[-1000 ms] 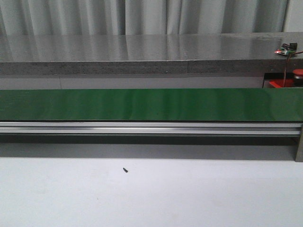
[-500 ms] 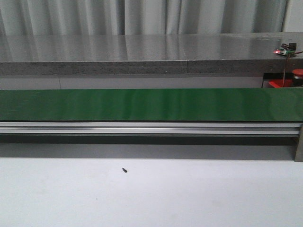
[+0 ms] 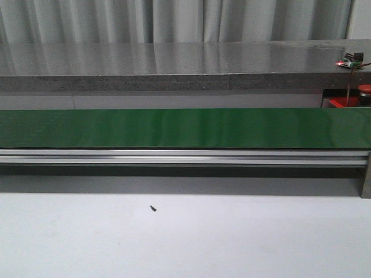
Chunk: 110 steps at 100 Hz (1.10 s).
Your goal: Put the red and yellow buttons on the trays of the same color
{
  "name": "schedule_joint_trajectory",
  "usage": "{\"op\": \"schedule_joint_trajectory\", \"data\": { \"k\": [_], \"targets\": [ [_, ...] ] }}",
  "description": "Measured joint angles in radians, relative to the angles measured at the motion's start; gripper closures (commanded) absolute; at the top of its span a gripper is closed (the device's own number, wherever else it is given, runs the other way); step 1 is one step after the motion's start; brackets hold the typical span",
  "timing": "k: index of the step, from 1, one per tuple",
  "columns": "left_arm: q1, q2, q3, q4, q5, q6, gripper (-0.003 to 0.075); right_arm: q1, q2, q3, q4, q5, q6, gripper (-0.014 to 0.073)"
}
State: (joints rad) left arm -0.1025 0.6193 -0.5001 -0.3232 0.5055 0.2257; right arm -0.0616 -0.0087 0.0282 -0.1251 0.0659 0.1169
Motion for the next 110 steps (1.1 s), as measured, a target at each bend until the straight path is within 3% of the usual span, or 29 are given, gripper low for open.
{"op": "schedule_joint_trajectory", "data": {
  "k": [92,110],
  "targets": [
    [0.000,-0.022,0.000,0.000,0.002,0.000,0.0740,0.000,0.000,0.001,0.000,-0.006,0.002,0.0660],
    [0.000,-0.098,0.054,0.081,-0.115,-0.084,0.0740,0.000,0.000,0.001,0.000,-0.006,0.002,0.0660]
  ]
}}
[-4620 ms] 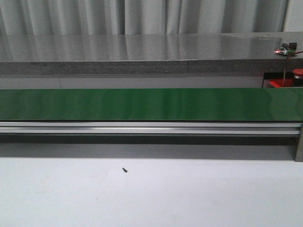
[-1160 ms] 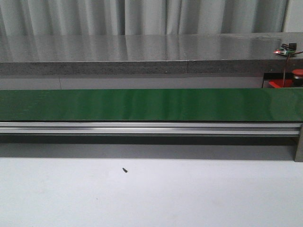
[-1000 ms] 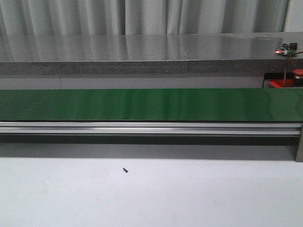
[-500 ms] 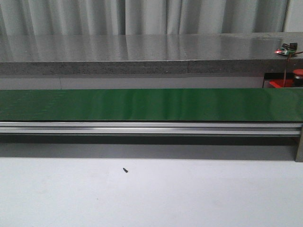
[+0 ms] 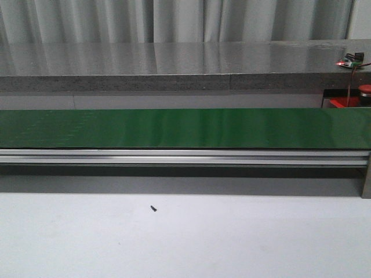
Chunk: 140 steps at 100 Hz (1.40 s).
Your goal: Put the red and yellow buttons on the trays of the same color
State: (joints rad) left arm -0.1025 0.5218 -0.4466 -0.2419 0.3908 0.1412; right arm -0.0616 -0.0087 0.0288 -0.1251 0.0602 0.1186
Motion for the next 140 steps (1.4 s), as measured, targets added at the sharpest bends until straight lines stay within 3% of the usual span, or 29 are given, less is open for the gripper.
{"op": "schedule_joint_trajectory", "data": {
  "k": [22,65,91,140],
  "targets": [
    [0.015,-0.115,0.150,0.206,-0.196,-0.168,0.0740,0.000,-0.002,0.000,0.000,0.000,0.000,0.0660],
    [0.066,-0.453,0.452,0.227,-0.345,-0.187,0.0740,0.000,-0.002,0.000,0.000,0.000,0.000,0.0660],
    [0.066,-0.527,0.452,0.214,-0.297,-0.193,0.0740,0.000,-0.002,0.000,0.000,-0.002,0.000,0.0660],
    [0.066,-0.527,0.452,0.209,-0.350,-0.195,0.0740,0.000,-0.002,0.000,0.000,-0.002,0.000,0.0660]
  ]
}}
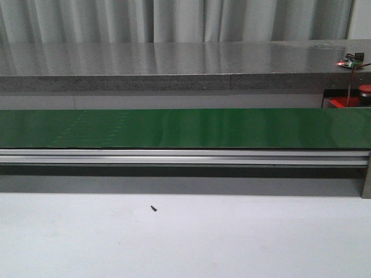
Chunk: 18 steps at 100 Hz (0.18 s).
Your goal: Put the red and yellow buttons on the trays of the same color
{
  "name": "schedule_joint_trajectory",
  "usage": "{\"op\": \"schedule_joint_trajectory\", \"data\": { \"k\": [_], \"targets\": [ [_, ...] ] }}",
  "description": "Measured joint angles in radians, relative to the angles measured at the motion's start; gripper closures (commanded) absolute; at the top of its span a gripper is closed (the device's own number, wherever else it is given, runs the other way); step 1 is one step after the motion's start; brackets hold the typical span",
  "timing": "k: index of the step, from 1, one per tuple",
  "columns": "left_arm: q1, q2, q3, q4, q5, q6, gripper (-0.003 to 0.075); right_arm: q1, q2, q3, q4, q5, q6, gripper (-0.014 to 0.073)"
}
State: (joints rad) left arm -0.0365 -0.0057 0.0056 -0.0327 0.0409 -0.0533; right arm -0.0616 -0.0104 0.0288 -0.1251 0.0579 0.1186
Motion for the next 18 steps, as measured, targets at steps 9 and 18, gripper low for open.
{"op": "schedule_joint_trajectory", "data": {
  "k": [9,18],
  "targets": [
    [0.000,0.000,0.000,0.000,0.000,0.000,0.0740,0.000,0.000,0.000,0.000,0.000,0.000,0.0660],
    [0.000,0.000,0.000,0.000,0.000,0.000,0.0740,0.000,0.000,0.000,0.000,0.000,0.002,0.0660]
  ]
}}
